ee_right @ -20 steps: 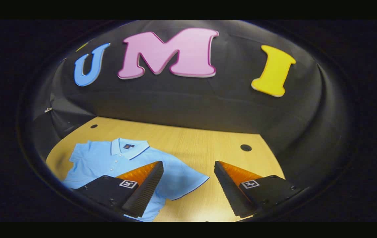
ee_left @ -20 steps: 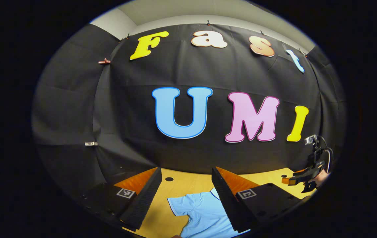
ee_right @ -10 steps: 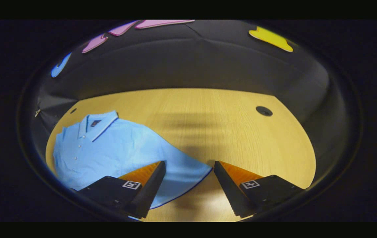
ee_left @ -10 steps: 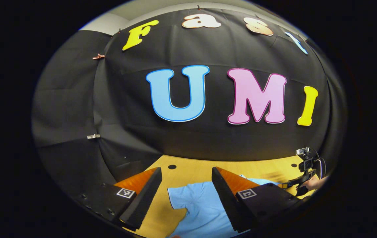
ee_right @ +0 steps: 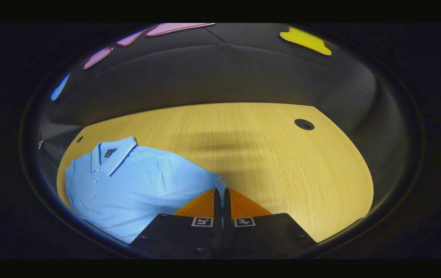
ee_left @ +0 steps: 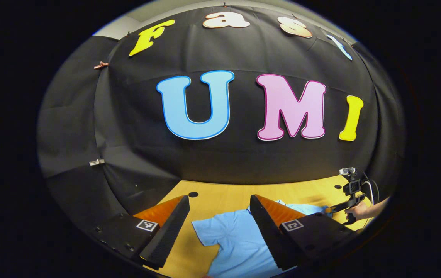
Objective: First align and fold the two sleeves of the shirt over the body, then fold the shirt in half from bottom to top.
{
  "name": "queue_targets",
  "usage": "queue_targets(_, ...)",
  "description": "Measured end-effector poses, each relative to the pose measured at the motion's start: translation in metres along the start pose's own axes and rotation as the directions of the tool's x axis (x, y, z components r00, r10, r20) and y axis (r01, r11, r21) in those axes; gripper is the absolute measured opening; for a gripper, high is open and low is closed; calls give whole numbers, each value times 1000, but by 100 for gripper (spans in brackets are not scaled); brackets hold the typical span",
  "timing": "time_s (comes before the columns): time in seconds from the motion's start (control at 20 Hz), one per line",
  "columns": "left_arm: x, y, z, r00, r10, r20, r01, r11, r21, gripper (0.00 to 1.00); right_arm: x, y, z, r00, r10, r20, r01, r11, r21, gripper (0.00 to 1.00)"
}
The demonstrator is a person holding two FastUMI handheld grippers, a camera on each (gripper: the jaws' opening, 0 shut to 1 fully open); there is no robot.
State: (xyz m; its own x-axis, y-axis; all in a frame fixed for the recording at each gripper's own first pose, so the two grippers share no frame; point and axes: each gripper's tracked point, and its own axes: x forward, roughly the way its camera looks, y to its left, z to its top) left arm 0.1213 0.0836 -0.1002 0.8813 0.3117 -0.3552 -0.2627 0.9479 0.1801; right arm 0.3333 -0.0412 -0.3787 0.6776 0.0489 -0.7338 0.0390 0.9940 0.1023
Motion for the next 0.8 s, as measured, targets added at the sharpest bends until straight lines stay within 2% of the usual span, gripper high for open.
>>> queue_targets(0.1,1,14,-2,1000,11,-6,-11,1000,-23,100,-14,17,21,999,28,42,-29,999,33,5)
queue_targets(0.15,1,20,-5,1000,14,-8,-14,999,-38,100,-20,28,31,997,51,52,-54,997,56,0)
queue_targets(0.2,1,25,-7,1000,18,-13,-18,999,-50,100,-28,41,42,995,79,62,-83,993,78,0)
queue_targets(0.3,3,33,-12,999,25,-20,-26,998,-56,100,-35,72,56,989,128,80,-134,988,71,0)
queue_targets(0.35,3,37,-13,999,30,-16,-31,998,-57,100,-35,86,54,987,148,65,-151,987,46,0)
queue_targets(0.4,3,41,-11,999,32,-5,-33,998,-60,100,-34,101,43,985,171,33,-172,985,21,10)
queue_targets(0.45,2,41,-11,1000,25,-1,-25,998,-63,100,-32,114,30,982,190,-8,-190,982,-5,0)
queue_targets(0.5,4,43,-13,1000,23,-12,-24,998,-60,100,-28,126,18,980,197,-34,-198,979,-44,10)
queue_targets(0.55,5,47,-15,999,30,-15,-31,998,-56,100,-23,132,11,980,195,-40,-198,976,-91,0)
queue_targets(0.65,6,53,-20,999,34,-25,-35,998,-55,100,-14,142,1,979,197,-50,-202,968,-147,5)
queue_targets(0.75,7,59,-27,999,36,-34,-38,997,-69,100,-8,154,-16,969,226,-104,-238,963,-127,3)
queue_targets(0.8,10,61,-32,999,33,-42,-36,996,-77,100,-1,157,-26,964,231,-133,-247,962,-120,21)
